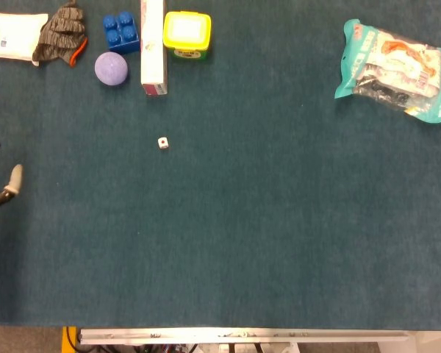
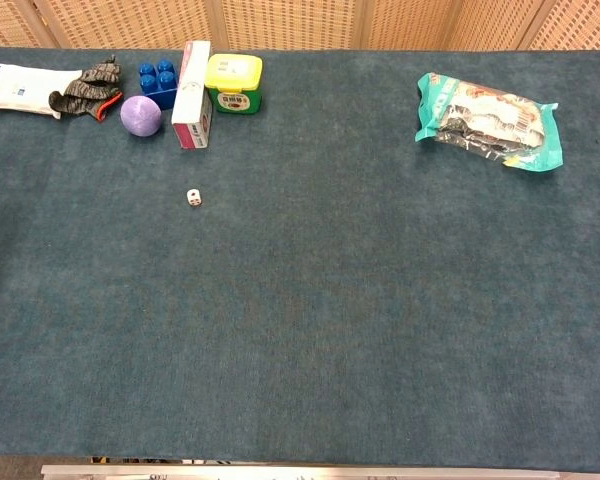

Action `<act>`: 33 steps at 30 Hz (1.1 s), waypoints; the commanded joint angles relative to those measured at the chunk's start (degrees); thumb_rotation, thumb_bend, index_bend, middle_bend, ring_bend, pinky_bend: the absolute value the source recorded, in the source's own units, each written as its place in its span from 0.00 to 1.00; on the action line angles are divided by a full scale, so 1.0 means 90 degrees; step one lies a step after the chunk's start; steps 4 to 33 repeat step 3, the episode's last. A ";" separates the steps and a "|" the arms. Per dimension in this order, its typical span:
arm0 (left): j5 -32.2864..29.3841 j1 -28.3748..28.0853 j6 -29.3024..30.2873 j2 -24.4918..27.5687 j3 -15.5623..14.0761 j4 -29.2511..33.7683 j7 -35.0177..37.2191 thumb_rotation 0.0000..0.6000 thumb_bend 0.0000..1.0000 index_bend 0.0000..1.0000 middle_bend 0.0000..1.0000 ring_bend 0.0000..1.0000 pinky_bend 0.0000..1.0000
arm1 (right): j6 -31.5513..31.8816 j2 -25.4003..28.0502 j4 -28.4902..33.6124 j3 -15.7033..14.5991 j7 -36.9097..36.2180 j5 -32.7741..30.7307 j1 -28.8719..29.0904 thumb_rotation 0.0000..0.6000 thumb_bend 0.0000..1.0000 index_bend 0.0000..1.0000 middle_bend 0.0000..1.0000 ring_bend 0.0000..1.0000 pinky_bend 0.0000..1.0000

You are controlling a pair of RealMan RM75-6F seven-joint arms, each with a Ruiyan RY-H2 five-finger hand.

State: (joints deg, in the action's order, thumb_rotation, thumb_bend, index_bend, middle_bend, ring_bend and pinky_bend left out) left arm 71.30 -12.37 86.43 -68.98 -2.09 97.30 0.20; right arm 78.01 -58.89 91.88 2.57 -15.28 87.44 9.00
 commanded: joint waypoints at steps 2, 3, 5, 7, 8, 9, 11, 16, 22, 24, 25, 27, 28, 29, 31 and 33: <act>0.0188 0.0211 0.0165 0.0080 -0.0017 0.0148 -0.0023 0.55 0.33 0.03 0.34 0.33 0.38 | -0.0009 -0.0023 -0.0005 -0.0011 0.0017 0.0025 0.0015 1.00 0.36 0.15 0.33 0.31 0.32; 0.0225 0.0237 0.0182 0.0083 -0.0003 0.0150 -0.0019 0.55 0.33 0.03 0.34 0.33 0.38 | -0.0005 -0.0026 -0.0001 -0.0013 0.0016 0.0033 0.0017 1.00 0.36 0.15 0.33 0.31 0.32; 0.0225 0.0237 0.0182 0.0083 -0.0003 0.0150 -0.0019 0.55 0.33 0.03 0.34 0.33 0.38 | -0.0005 -0.0026 -0.0001 -0.0013 0.0016 0.0033 0.0017 1.00 0.36 0.15 0.33 0.31 0.32; 0.0225 0.0237 0.0182 0.0083 -0.0003 0.0150 -0.0019 0.55 0.33 0.03 0.34 0.33 0.38 | -0.0005 -0.0026 -0.0001 -0.0013 0.0016 0.0033 0.0017 1.00 0.36 0.15 0.33 0.31 0.32; 0.0225 0.0237 0.0182 0.0083 -0.0003 0.0150 -0.0019 0.55 0.33 0.03 0.34 0.33 0.38 | -0.0005 -0.0026 -0.0001 -0.0013 0.0016 0.0033 0.0017 1.00 0.36 0.15 0.33 0.31 0.32; 0.0225 0.0237 0.0182 0.0083 -0.0003 0.0150 -0.0019 0.55 0.33 0.03 0.34 0.33 0.38 | -0.0005 -0.0026 -0.0001 -0.0013 0.0016 0.0033 0.0017 1.00 0.36 0.15 0.33 0.31 0.32; 0.0225 0.0237 0.0182 0.0083 -0.0003 0.0150 -0.0019 0.55 0.33 0.03 0.34 0.33 0.38 | -0.0005 -0.0026 -0.0001 -0.0013 0.0016 0.0033 0.0017 1.00 0.36 0.15 0.33 0.31 0.32; 0.0225 0.0237 0.0182 0.0083 -0.0003 0.0150 -0.0019 0.55 0.33 0.03 0.34 0.33 0.38 | -0.0005 -0.0026 -0.0001 -0.0013 0.0016 0.0033 0.0017 1.00 0.36 0.15 0.33 0.31 0.32; 0.0225 0.0237 0.0182 0.0083 -0.0003 0.0150 -0.0019 0.55 0.33 0.03 0.34 0.33 0.38 | -0.0005 -0.0026 -0.0001 -0.0013 0.0016 0.0033 0.0017 1.00 0.36 0.15 0.33 0.31 0.32; 0.0225 0.0237 0.0182 0.0083 -0.0003 0.0150 -0.0019 0.55 0.33 0.03 0.34 0.33 0.38 | -0.0005 -0.0026 -0.0001 -0.0013 0.0016 0.0033 0.0017 1.00 0.36 0.15 0.33 0.31 0.32; 0.0225 0.0237 0.0182 0.0083 -0.0003 0.0150 -0.0019 0.55 0.33 0.03 0.34 0.33 0.38 | -0.0005 -0.0026 -0.0001 -0.0013 0.0016 0.0033 0.0017 1.00 0.36 0.15 0.33 0.31 0.32; 0.0225 0.0237 0.0182 0.0083 -0.0003 0.0150 -0.0019 0.55 0.33 0.03 0.34 0.33 0.38 | -0.0005 -0.0026 -0.0001 -0.0013 0.0016 0.0033 0.0017 1.00 0.36 0.15 0.33 0.31 0.32; 0.0225 0.0237 0.0182 0.0083 -0.0003 0.0150 -0.0019 0.55 0.33 0.03 0.34 0.33 0.38 | -0.0005 -0.0026 -0.0001 -0.0013 0.0016 0.0033 0.0017 1.00 0.36 0.15 0.33 0.31 0.32; 0.0225 0.0237 0.0182 0.0083 -0.0003 0.0150 -0.0019 0.55 0.33 0.03 0.34 0.33 0.38 | -0.0005 -0.0026 -0.0001 -0.0013 0.0016 0.0033 0.0017 1.00 0.36 0.15 0.33 0.31 0.32; 0.0225 0.0237 0.0182 0.0083 -0.0003 0.0150 -0.0019 0.55 0.33 0.03 0.34 0.33 0.38 | -0.0005 -0.0026 -0.0001 -0.0013 0.0016 0.0033 0.0017 1.00 0.36 0.15 0.33 0.31 0.32; 0.0225 0.0237 0.0182 0.0083 -0.0003 0.0150 -0.0019 0.55 0.33 0.03 0.34 0.33 0.38 | -0.0005 -0.0026 -0.0001 -0.0013 0.0016 0.0033 0.0017 1.00 0.36 0.15 0.33 0.31 0.32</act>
